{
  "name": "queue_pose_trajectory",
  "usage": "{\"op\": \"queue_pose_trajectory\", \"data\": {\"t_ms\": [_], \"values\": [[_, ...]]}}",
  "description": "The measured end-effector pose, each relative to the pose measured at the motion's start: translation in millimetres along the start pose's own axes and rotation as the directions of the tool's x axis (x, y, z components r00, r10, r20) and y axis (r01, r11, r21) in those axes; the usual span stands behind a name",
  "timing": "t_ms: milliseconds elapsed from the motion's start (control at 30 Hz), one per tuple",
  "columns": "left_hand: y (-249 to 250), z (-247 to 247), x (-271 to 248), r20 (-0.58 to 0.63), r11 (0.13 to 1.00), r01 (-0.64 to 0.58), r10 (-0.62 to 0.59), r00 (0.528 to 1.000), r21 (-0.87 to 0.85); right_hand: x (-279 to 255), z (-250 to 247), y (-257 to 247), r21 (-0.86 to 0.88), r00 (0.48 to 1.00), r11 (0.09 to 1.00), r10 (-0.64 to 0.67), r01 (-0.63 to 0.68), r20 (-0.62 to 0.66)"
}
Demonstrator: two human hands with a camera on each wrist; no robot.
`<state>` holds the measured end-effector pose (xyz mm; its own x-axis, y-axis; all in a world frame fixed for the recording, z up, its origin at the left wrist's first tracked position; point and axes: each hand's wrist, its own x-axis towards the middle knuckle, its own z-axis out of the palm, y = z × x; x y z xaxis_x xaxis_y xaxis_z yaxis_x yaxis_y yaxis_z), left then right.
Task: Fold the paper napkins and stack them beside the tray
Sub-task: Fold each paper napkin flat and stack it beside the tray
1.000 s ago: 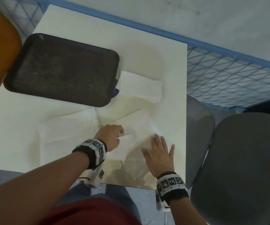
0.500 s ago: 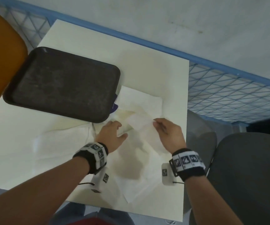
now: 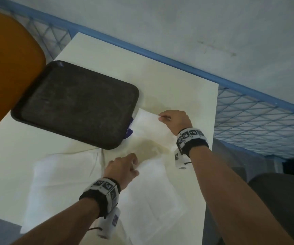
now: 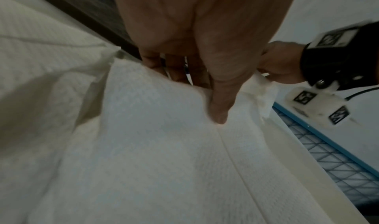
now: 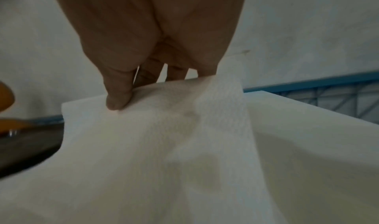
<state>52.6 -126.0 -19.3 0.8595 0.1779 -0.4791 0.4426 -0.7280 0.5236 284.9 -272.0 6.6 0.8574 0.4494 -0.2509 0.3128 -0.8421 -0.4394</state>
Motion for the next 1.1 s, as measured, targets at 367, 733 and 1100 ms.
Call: {"op": "queue_pose_trajectory", "data": {"t_ms": [367, 733, 1100], "values": [[-3.8, -49.4, -13.3, -0.192, 0.963, -0.233, 0.206, 0.960, -0.133, -107.0, -3.4, -3.4, 0.549, 0.930, 0.832, 0.264, -0.084, -0.257], [-12.3, -87.7, -25.8, -0.017, 0.909, -0.195, 0.203, 0.979, -0.368, -243.3, 71.3, -20.2, 0.712, 0.882, 0.619, 0.472, -0.332, 0.000], [-23.0, -119.9, -65.1, 0.009, 0.570, -0.141, 0.253, 0.967, -0.809, -236.6, 76.2, -85.6, 0.991, 0.930, 0.112, 0.367, -0.073, 0.027]]}}
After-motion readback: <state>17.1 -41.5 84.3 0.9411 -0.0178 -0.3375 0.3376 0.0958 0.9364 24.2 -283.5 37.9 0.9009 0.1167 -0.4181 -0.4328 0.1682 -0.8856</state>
